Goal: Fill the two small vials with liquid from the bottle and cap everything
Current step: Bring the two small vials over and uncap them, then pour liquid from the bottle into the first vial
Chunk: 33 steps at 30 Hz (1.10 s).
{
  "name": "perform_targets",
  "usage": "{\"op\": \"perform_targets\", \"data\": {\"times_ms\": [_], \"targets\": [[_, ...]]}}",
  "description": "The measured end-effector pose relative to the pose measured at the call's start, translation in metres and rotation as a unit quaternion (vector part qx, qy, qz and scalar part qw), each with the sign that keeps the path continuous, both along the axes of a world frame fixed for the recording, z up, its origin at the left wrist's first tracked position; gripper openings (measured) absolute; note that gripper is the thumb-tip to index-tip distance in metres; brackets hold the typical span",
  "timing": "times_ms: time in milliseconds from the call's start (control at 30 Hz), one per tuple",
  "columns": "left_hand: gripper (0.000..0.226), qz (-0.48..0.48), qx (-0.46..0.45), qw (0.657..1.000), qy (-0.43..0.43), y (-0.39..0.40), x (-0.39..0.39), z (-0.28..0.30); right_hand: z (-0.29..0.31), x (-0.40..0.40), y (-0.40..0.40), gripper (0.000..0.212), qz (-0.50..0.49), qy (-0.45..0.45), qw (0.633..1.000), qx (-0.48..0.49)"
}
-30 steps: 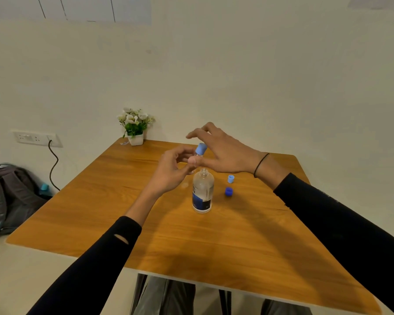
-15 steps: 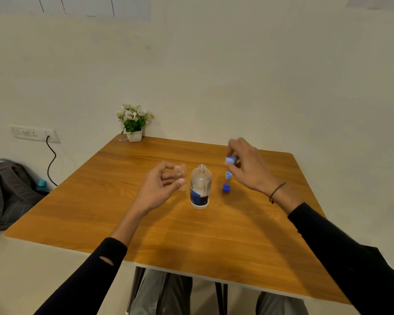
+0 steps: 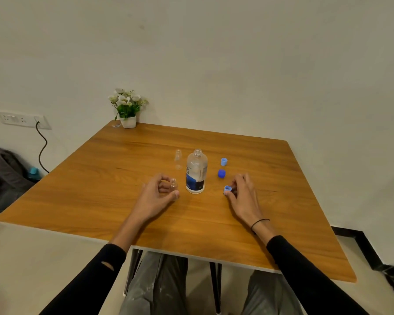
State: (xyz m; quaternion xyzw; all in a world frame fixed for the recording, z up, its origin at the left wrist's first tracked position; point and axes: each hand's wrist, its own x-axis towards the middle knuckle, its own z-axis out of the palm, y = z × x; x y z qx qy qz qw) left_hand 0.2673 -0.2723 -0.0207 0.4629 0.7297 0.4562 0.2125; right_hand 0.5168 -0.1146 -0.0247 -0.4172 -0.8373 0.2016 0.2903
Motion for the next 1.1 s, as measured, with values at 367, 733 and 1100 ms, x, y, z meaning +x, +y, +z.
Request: {"op": "perform_targets", "data": {"times_ms": [367,733,1100], "targets": [[0.036,0.016,0.075,0.997,0.016,-0.008,0.009,0.003,0.029,-0.065,-0.034,0.097,0.059,0.124,0.989,-0.057],[0.042,0.045,0.144,0.988,0.017,-0.023,0.013,0.025,0.023,-0.097,-0.038,0.067,0.093,0.138,0.986,0.03],[0.045,0.039,0.148,0.986,0.06,-0.026,0.013,0.029,0.041,-0.086,-0.037,0.065,0.153,-0.047,0.961,0.225]]}}
